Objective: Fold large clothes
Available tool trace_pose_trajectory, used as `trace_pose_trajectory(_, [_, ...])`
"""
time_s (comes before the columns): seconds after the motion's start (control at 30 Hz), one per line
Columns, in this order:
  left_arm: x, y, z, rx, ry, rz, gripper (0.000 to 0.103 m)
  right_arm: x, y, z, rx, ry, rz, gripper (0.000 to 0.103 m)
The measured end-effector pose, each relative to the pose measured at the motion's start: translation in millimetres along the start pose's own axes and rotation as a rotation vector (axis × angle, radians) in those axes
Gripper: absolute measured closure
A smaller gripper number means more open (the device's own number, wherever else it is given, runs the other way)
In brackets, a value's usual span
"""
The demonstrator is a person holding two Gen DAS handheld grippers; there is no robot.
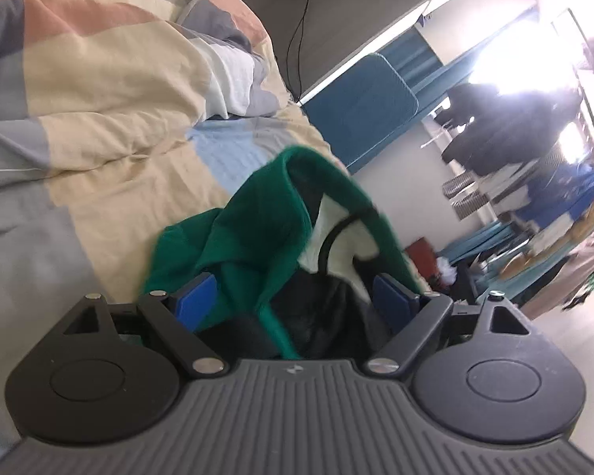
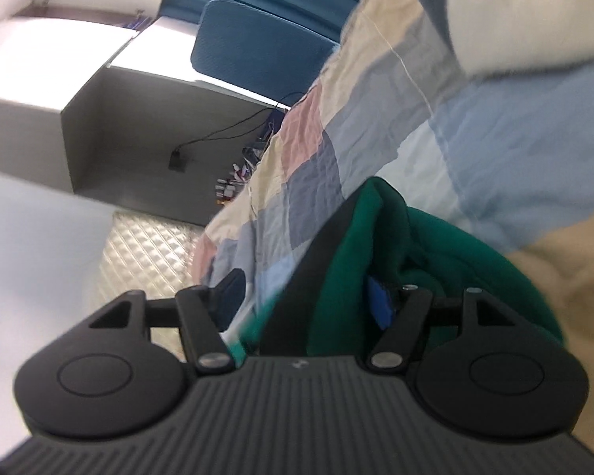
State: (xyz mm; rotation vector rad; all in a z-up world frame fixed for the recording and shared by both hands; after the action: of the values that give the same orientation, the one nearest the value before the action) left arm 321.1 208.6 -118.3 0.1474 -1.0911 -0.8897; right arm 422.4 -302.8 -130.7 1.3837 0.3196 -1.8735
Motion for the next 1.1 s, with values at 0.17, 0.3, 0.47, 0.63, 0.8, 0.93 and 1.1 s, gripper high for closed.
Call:
trace_pose_trajectory(0.17, [9.1,-6.4,-5.0,0.01,-0.014,-0.048,0.016,-14.0,-22.0,19.1,0.0,-0.048,0.14,0.036])
trace_pose_trajectory(0.3, [16.3,-15.7,-21.0,-0.003,0.05,-0.12,0.024,-23.8,-34.7,9.1,-0.029,-0.111,0.258,0.036])
trace_pose_trajectory(0.47, [11.1,-20.7,-43.5,-0.022,0.134,-0.161,0.036,-25.6,-49.6,-11.5,-0.073,-0.203,0.344,0.038])
trace_pose_trajectory(0.63, [3.0,-17.4,-64.8,-0.029,0.148,-0.135,0.055,-34.7,-62.4,-25.9,-0.086,-0.318,0.548,0.043])
trace_pose_trajectory(0.8, [10.0,-11.8,-70.0,0.01,0.185,-0.183,0.09,-40.7,-73.6,-47.3,-0.06,-0.398,0.705,0.076])
trace_pose_trajectory(0.93, [24.4,-0.4,-45.6,0.085,0.124,-0.201,0.093,-46.9,-65.7,-44.7,0.012,-0.39,0.712,0.094])
trace_pose_trajectory(1.1, [39.8,27.7,-6.8,0.202,-0.028,-0.144,0.094,-74.6,-36.0,-0.5,0.133,-0.204,0.601,0.095])
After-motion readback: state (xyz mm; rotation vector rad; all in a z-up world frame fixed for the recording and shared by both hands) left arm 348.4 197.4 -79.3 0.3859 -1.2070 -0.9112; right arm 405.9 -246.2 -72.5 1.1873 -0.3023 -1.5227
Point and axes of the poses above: each gripper's, at about its wrist camera, not at the fingertips, and z roughly against the way its jaws point, x to its right, y to its top, the point moved 3 cm from there along -z, roughly the way its jaws point, and after that the axes turned 3 degrees about -x, right-handed, at the moved point
